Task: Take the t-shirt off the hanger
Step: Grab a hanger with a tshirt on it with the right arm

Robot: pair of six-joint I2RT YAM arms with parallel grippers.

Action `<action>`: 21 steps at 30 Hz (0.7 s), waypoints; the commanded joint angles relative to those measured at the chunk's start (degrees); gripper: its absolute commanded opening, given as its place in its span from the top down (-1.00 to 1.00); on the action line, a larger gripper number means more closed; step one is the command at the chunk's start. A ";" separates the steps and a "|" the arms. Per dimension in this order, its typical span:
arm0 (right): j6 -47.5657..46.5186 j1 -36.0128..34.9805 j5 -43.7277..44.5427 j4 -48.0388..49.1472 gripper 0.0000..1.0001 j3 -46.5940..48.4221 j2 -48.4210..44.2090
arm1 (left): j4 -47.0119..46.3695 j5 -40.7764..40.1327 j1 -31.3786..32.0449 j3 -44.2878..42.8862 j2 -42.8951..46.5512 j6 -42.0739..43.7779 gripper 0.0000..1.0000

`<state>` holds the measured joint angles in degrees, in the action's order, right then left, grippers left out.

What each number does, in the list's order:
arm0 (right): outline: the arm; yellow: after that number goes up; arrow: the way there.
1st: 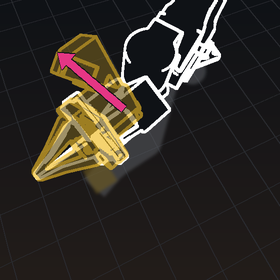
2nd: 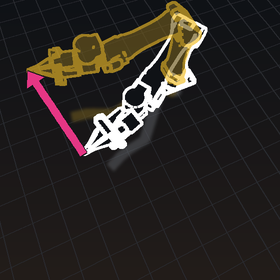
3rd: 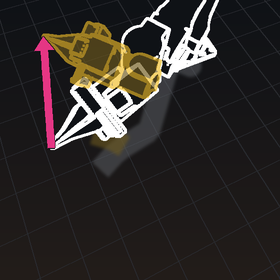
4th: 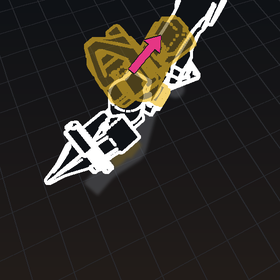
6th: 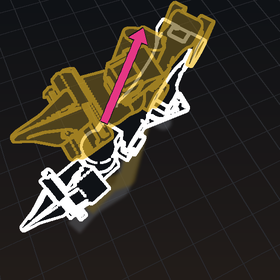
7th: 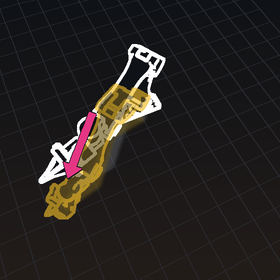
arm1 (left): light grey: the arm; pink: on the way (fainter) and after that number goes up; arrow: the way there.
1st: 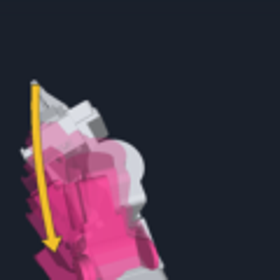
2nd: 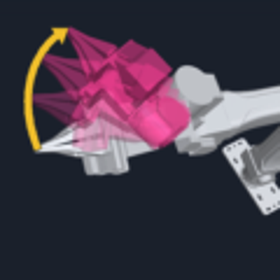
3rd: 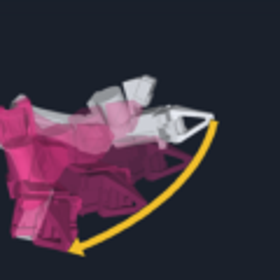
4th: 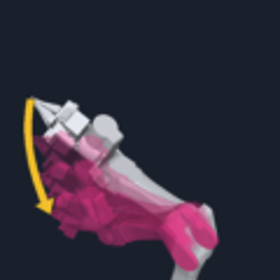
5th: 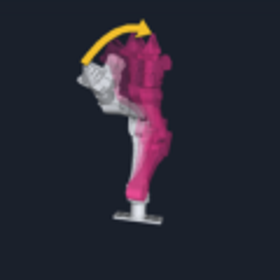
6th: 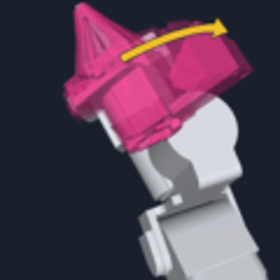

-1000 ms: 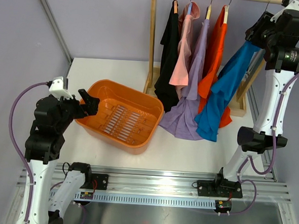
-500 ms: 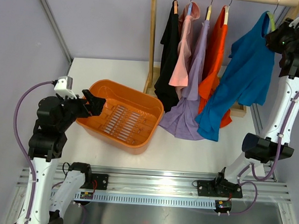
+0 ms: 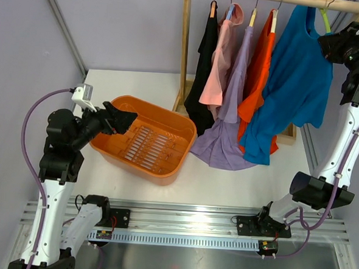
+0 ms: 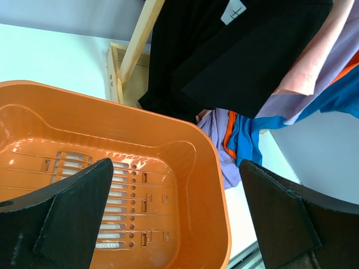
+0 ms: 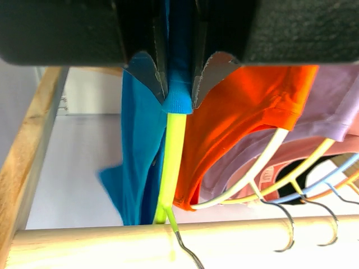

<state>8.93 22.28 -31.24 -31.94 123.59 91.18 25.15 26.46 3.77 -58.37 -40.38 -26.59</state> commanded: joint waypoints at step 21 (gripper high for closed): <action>-16.39 1.97 -13.40 -7.06 1.00 -27.86 -31.13 | -7.57 1.42 9.21 0.19 -3.46 -4.18 -0.98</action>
<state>-0.47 23.99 -41.71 -36.25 98.78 64.25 21.21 29.30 9.17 -57.49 -41.74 -30.50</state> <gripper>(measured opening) 0.225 0.985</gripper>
